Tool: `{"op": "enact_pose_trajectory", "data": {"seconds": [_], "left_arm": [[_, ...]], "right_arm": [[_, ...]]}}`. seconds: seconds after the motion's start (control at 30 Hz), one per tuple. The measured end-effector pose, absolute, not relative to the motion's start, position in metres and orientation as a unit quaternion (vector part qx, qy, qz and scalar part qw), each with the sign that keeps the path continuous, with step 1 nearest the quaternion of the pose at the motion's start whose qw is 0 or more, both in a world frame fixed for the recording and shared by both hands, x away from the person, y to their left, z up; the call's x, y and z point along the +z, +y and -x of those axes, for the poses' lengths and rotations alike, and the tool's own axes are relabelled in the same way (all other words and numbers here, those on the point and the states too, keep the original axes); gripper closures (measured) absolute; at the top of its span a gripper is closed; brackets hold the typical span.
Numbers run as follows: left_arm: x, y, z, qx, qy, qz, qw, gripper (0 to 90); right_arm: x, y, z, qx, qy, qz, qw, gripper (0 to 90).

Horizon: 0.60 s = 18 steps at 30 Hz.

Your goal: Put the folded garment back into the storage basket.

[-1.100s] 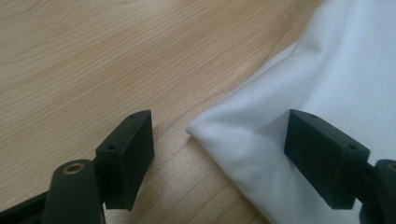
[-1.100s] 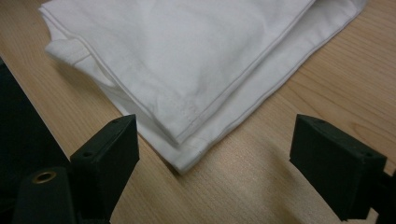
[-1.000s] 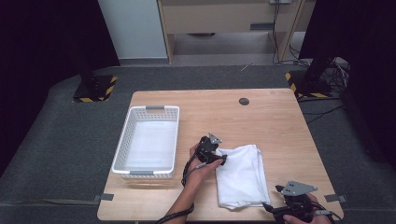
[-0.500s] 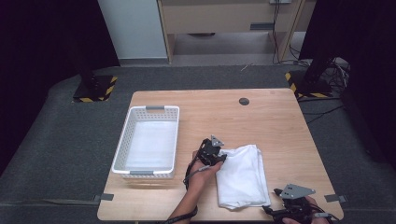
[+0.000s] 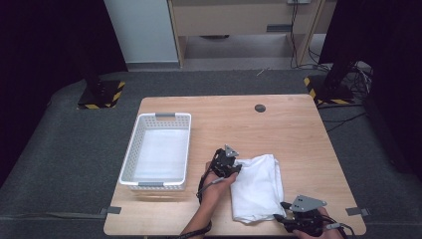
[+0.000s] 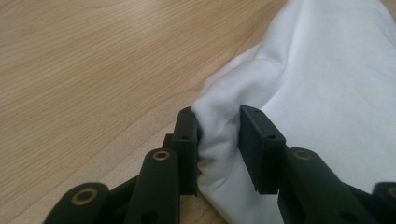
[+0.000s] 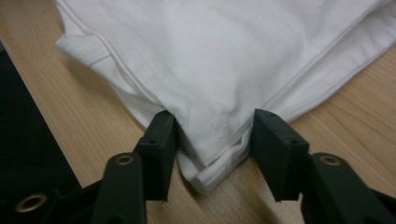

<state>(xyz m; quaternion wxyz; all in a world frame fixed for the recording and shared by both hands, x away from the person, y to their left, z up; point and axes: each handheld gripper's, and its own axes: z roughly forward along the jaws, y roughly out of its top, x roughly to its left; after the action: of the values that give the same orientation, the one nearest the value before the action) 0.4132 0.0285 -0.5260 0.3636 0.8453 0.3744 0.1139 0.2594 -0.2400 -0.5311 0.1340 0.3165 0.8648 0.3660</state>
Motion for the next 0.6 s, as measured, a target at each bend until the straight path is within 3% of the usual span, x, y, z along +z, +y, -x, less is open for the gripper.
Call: {"op": "enact_pose_trajectory", "data": {"seconds": [0.17,0.27,0.47,0.53,0.6], "left_arm": [[-0.526,0.03,-0.415,0.113,0.376,-0.845,0.364,64.2],[-0.525,0.03,-0.419,0.119,0.38,-0.847,0.353,53.3],[-0.528,0.036,-0.429,0.118,0.39,-0.836,0.368,35.5],[-0.528,0.036,-0.43,0.116,0.382,-0.839,0.369,38.0],[-0.527,0.034,-0.428,0.113,0.367,-0.847,0.368,46.2]], "right_arm": [[-0.53,-0.236,-0.262,0.366,0.868,-0.308,0.132,66.4],[-0.53,-0.235,-0.262,0.366,0.869,-0.303,0.135,71.8],[-0.53,-0.236,-0.263,0.37,0.868,-0.304,0.13,73.7],[-0.53,-0.236,-0.263,0.37,0.868,-0.303,0.13,74.0],[-0.53,-0.236,-0.263,0.37,0.869,-0.303,0.129,74.4]]}}
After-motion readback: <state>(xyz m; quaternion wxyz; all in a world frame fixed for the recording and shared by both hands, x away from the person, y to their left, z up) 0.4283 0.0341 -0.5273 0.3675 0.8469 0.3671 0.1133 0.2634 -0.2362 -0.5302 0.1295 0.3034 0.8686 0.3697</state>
